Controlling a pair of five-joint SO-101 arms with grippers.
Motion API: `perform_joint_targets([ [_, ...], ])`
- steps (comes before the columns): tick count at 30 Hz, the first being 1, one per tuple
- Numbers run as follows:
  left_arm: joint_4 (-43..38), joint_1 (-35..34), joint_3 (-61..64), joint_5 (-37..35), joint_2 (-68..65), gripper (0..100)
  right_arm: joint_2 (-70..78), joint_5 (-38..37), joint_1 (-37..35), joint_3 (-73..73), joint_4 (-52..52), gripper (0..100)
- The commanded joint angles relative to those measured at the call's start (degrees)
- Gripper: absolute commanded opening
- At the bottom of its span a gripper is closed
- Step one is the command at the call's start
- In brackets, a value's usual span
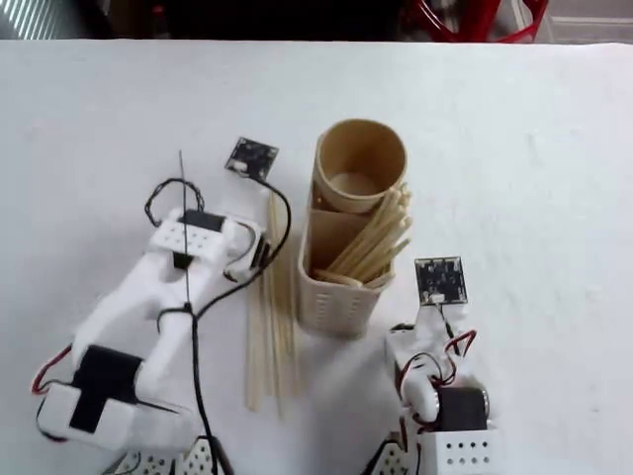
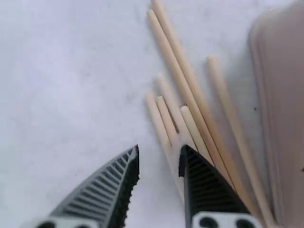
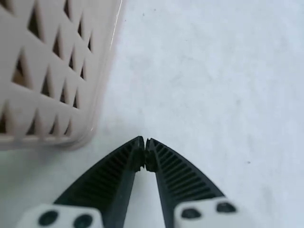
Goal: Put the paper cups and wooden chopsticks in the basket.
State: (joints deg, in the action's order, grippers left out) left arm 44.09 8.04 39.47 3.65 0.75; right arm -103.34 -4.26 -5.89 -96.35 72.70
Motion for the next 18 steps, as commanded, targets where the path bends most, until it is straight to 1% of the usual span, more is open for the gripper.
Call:
perform_joint_targets([
  [1, 0.1, -0.5, -5.0, -0.6, -3.8, 15, -0.1, -0.1, 0.5, -0.5, 0.2, 1.9],
  [5, 6.6, -0.9, -11.2, -0.4, -8.6, 12, -0.1, -0.1, 0.5, -0.5, 0.2, 1.9],
  [10, 10.5, -1.0, -15.0, -0.4, -11.8, 11, -0.1, -0.1, 0.5, -0.5, 0.2, 1.9],
  [14, 10.8, -1.1, -15.6, -0.3, -12.0, 4, -0.1, -0.1, 0.5, -0.5, 0.2, 1.9],
  [18, 9.6, -2.1, -16.2, -0.2, -11.9, 4, -0.1, -0.1, 0.5, -0.5, 0.2, 1.9],
])
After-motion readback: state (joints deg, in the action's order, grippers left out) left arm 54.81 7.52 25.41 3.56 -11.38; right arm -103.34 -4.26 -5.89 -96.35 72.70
